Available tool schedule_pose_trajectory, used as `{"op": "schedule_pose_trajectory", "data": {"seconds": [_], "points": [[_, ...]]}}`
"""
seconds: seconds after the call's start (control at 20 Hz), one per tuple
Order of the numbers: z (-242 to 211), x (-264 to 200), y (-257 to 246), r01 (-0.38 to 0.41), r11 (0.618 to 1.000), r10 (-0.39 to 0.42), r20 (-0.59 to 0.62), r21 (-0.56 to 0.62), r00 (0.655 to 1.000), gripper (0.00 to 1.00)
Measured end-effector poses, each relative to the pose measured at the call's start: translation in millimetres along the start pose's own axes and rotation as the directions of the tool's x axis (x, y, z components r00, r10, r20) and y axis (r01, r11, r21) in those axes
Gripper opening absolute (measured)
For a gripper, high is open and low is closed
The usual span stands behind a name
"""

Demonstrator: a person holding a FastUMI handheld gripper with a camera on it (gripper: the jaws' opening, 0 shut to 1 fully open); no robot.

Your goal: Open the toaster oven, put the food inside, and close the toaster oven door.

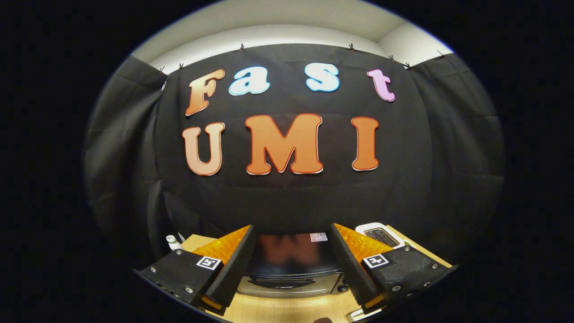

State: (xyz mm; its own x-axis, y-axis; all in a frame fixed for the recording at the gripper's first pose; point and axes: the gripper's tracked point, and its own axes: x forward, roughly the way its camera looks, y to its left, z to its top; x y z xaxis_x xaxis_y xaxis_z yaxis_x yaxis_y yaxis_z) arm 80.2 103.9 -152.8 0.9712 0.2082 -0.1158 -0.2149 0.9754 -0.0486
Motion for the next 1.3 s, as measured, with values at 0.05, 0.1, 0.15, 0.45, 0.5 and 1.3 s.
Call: {"op": "schedule_pose_trajectory", "data": {"seconds": [0.05,0.1,0.15,0.45,0.5,1.3], "points": [[-17,8,1,0.002,1.000,-0.002,-0.017,-0.019,1.000,0.99],[-34,18,3,0.004,0.999,-0.005,-0.037,-0.036,0.999,0.99],[-53,25,5,0.007,0.999,-0.010,-0.072,-0.049,0.997,0.99],[-132,44,19,0.003,0.998,-0.017,-0.231,-0.061,0.973,0.99],[-136,45,22,0.001,0.998,-0.016,-0.241,-0.062,0.970,1.00],[-155,-1,21,-0.008,1.000,0.002,-0.281,-0.020,0.960,0.99]]}}
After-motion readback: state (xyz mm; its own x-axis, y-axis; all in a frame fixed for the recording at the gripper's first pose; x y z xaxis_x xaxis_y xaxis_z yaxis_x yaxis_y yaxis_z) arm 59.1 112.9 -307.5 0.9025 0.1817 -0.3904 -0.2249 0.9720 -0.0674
